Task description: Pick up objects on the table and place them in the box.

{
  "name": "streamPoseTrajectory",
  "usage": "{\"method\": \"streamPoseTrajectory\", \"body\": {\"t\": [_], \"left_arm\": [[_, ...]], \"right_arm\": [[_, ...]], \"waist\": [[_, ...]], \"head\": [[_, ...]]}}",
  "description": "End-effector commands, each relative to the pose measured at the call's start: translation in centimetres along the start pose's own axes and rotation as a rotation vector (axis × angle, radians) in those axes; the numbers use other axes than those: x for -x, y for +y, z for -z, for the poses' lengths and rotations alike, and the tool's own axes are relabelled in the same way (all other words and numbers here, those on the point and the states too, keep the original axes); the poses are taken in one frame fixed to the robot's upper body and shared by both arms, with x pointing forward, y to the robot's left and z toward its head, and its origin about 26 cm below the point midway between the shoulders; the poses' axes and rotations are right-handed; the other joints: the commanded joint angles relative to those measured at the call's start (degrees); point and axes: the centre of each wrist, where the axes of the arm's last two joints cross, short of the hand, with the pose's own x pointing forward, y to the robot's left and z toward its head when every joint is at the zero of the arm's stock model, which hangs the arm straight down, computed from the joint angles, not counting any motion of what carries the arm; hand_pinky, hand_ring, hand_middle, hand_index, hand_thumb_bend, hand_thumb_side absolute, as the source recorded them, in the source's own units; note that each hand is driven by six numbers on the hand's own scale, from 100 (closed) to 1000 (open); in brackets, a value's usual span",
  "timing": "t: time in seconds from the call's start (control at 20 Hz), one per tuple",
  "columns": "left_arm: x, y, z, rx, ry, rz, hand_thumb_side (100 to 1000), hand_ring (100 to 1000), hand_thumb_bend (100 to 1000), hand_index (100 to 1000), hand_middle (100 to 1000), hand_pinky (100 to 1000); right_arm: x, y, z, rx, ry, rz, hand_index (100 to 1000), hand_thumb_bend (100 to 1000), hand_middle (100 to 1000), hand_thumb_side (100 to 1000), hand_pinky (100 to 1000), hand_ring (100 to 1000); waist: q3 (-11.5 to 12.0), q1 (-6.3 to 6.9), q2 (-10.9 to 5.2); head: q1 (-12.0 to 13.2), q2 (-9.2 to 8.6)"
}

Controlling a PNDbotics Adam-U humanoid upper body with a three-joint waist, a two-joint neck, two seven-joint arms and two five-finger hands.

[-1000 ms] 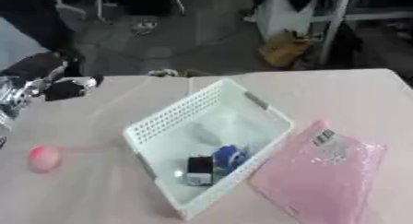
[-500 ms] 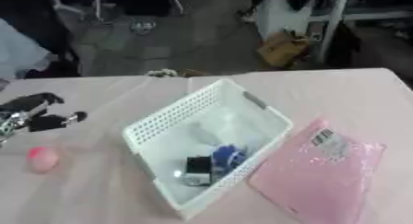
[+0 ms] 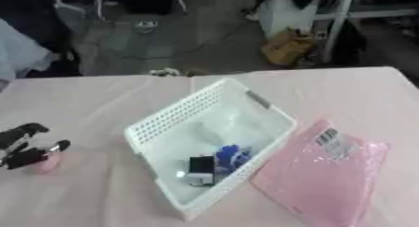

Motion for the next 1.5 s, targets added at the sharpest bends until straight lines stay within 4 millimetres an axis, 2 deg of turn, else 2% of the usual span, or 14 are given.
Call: {"method": "streamPoseTrajectory", "body": {"t": [0.05,0.1,0.2,0.35,0.75,0.95,1.45,1.5], "left_arm": [[1.9,1.1,-0.9,-0.161,-0.014,-0.038,1000,1000,691,1000,996,890],[2.2,0.7,-1.1,-0.214,-0.019,-0.058,1000,1000,704,1000,946,807],[2.4,-0.2,-1.5,-0.315,-0.022,-0.092,1000,1000,713,1000,936,791],[2.7,-1.3,-2.0,-0.349,-0.027,-0.104,1000,1000,707,1000,940,801],[2.5,-3.1,-2.2,-0.276,-0.023,-0.08,1000,1000,702,1000,939,828],[1.5,-3.4,-1.7,-0.271,-0.03,-0.069,1000,1000,696,1000,933,832],[0.6,-4.0,-1.6,-0.222,-0.055,-0.084,1000,1000,682,1000,930,839],[0.5,-4.1,-1.6,-0.218,-0.055,-0.082,1000,1000,745,1000,928,839]], "right_arm": [[-0.6,-0.2,1.1,-0.017,-0.048,-0.001,777,100,761,1000,764,805],[-0.5,-0.2,1.0,-0.017,-0.043,-0.002,777,100,760,1000,765,806],[-0.5,-0.2,0.9,-0.016,-0.038,-0.002,777,100,757,1000,765,805],[-0.5,-0.2,1.0,-0.018,-0.041,0.0,776,100,758,1000,765,805],[-0.5,-0.3,1.0,-0.011,-0.041,0.003,773,100,757,1000,765,805],[-0.5,-0.3,0.9,-0.009,-0.037,0.002,772,100,757,1000,766,806],[-0.5,-0.2,0.9,-0.004,-0.036,0.005,766,100,757,1000,766,806],[-0.5,-0.2,0.9,-0.003,-0.036,0.005,766,100,757,1000,766,806]], "waist": [[0.39,1.0,-1.53],[0.56,1.1,-1.64],[0.68,1.16,-1.7],[0.71,1.11,-1.74],[0.71,0.97,-1.54],[0.45,0.96,-1.47],[0.32,1.03,-1.37],[0.31,1.02,-1.35]], "head": [[-0.3,0.68],[-0.38,0.76],[-0.39,0.76],[-0.23,0.71],[-0.17,0.66],[-0.1,0.5],[0.26,0.47],[0.28,0.45]]}}
